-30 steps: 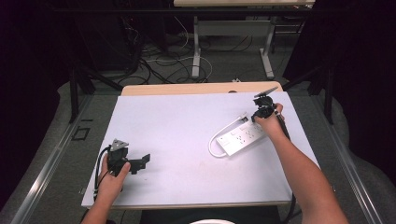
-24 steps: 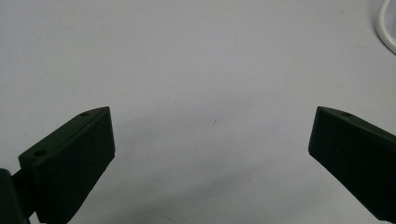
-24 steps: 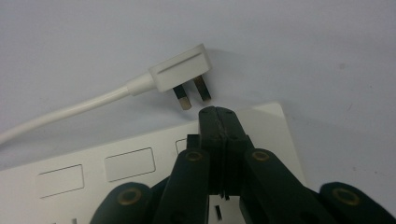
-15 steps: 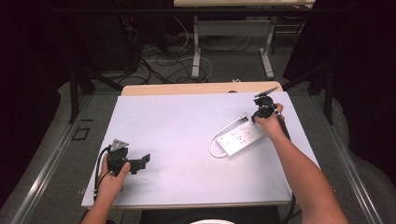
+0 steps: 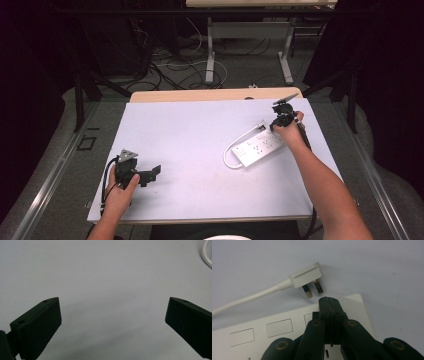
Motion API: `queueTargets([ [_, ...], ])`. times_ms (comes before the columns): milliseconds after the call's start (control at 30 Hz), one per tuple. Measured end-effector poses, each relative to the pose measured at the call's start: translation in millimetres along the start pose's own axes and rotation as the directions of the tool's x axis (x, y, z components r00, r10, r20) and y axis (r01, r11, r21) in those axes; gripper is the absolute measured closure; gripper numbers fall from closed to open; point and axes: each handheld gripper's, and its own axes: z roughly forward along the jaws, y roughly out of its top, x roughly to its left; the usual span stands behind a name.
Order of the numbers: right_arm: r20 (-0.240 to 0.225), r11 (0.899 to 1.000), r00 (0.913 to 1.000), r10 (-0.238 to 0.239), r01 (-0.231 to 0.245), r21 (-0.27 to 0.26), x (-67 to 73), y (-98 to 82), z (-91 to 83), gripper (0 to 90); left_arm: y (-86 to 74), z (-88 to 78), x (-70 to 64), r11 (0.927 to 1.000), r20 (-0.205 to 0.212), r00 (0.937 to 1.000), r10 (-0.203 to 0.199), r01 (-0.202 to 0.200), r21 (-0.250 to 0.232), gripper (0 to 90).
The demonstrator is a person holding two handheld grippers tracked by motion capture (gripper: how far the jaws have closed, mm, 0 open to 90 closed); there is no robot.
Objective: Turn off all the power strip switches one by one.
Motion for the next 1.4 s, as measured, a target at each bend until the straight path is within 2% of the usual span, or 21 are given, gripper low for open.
queueTargets([
  [67,-0.013,1.000,0.9999,-0.003,0.003,-0.009,-0.9,-0.6,0.0,90.0,0.0,0.0,0.0,1.0000,0.000,1.0000,0.001,-0.001,0.000,0.4],
  [133,-0.010,1.000,0.9998,0.018,-0.018,-0.002,-0.5,-0.5,-0.3,90.0,-0.2,0.2,0.0,1.0000,-0.001,1.0000,-0.001,0.001,-0.005,0.4],
  [200,-0.009,1.000,0.9998,0.017,-0.017,-0.003,-0.2,-0.5,-0.3,90.0,-0.4,0.6,-0.1,0.9999,-0.004,1.0000,-0.004,0.004,-0.011,0.4],
  [233,-0.018,1.000,0.9998,-0.005,0.005,-0.008,-1.4,-0.9,-0.4,90.0,0.0,0.0,0.2,1.0000,-0.001,1.0000,-0.001,0.001,0.000,0.4],
  [267,-0.018,1.000,0.9998,-0.005,0.005,-0.008,-1.4,-0.9,-0.4,90.0,0.0,0.1,0.1,1.0000,-0.001,1.0000,0.000,0.000,0.000,0.4],
  [300,-0.013,1.000,0.9999,-0.003,0.003,-0.009,-1.3,-0.9,-0.3,90.0,0.0,0.1,0.0,1.0000,0.000,1.0000,0.000,0.000,0.000,0.4],
  [333,-0.008,1.000,0.9998,0.018,-0.018,-0.004,-0.2,-0.5,-0.3,90.0,0.0,0.1,-0.1,1.0000,-0.001,1.0000,0.000,0.000,0.000,0.4],
  [367,-0.014,1.000,0.9999,-0.004,0.004,-0.007,-1.6,-0.9,-0.4,90.0,0.0,0.0,0.0,1.0000,-0.001,1.0000,0.000,0.000,0.000,0.4],
  [400,-0.006,1.000,0.9998,0.020,-0.020,-0.005,-0.1,-0.4,-0.3,90.0,0.0,0.0,0.0,1.0000,0.000,1.0000,-0.001,0.001,-0.003,0.4],
  [900,-0.006,1.000,1.0000,0.008,-0.008,-0.011,-0.4,-0.3,-0.6,89.9,-0.3,0.1,0.1,0.9999,-0.006,1.0000,-0.008,0.008,-0.011,0.4],
  [1000,-0.022,1.000,0.9997,0.008,-0.009,-0.012,1.0,-0.3,-0.4,86.9,-0.1,-0.4,0.3,1.0000,-0.004,1.0000,-0.007,0.007,-0.005,0.4],
  [1133,-0.020,1.000,0.9998,-0.006,0.005,-0.017,2.9,-0.2,-2.7,83.7,-0.3,-1.1,0.6,1.0000,-0.002,1.0000,-0.009,0.009,0.001,0.4],
  [1233,-0.017,1.000,0.9998,0.005,-0.005,-0.021,6.0,0.2,-4.2,77.1,-1.0,-0.7,0.3,0.9999,-0.007,0.9999,-0.011,0.011,-0.009,0.4],
  [1300,-0.021,1.000,0.9998,-0.006,0.005,-0.030,5.7,-0.2,-5.4,72.3,-0.2,-1.9,0.7,1.0000,-0.001,1.0000,-0.008,0.008,0.006,0.4],
  [1400,-0.026,0.999,0.9996,0.012,-0.013,-0.036,8.3,0.1,-8.6,65.9,-0.2,-1.8,0.4,1.0000,-0.001,1.0000,-0.008,0.008,0.004,0.4],
])
